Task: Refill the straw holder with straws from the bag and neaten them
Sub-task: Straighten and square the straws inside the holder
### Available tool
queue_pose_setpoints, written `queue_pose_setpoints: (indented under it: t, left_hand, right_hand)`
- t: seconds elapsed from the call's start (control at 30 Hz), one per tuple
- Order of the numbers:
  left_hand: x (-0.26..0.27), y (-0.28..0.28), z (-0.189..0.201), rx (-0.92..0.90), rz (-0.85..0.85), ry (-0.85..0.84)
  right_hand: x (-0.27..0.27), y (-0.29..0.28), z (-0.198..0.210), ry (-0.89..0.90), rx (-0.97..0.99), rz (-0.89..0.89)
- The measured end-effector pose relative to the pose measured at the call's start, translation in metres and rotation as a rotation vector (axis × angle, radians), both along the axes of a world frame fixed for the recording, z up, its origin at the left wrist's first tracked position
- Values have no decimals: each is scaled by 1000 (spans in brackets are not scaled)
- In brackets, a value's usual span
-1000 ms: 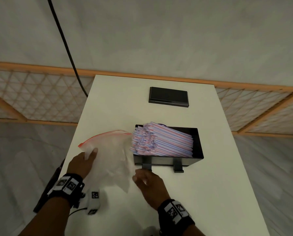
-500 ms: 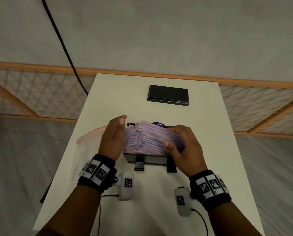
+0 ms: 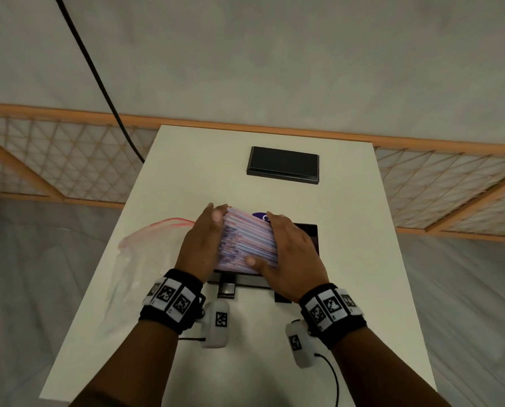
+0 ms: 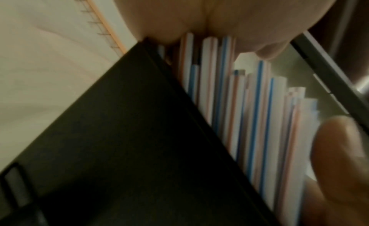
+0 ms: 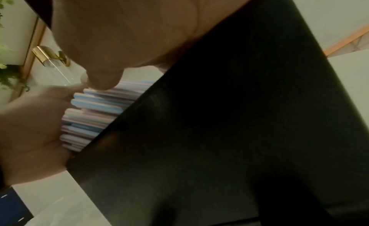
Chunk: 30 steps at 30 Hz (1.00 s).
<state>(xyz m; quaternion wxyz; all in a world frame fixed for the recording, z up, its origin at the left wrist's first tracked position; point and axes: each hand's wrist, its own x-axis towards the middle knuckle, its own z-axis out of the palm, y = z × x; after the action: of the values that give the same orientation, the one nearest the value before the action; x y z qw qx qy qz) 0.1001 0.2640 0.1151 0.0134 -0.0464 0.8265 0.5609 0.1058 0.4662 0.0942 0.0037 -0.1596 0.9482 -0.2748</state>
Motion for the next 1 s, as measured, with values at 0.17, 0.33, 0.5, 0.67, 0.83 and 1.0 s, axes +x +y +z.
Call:
queue_pose_setpoints:
  t: [0.17, 0.33, 0.5, 0.67, 0.83, 1.0]
  left_hand:
    - [-2, 0, 0, 24, -3, 70]
    - [2, -3, -5, 53, -21, 81]
    - [1, 0, -10, 157, 25, 61]
    - [0, 5, -9, 233, 115, 23]
    - [-1, 11, -8, 262, 111, 58]
    - [-4, 18, -2, 269, 97, 66]
  right_hand:
    - [-1, -1, 0, -18, -58, 4]
    - [-7, 4, 6, -113, -266, 27]
    - [-27, -1, 33, -316, -324, 54]
    - [-45, 1, 32, -329, -215, 179]
    - [-47, 4, 12, -213, -272, 252]
    - [-44, -7, -4, -79, -279, 220]
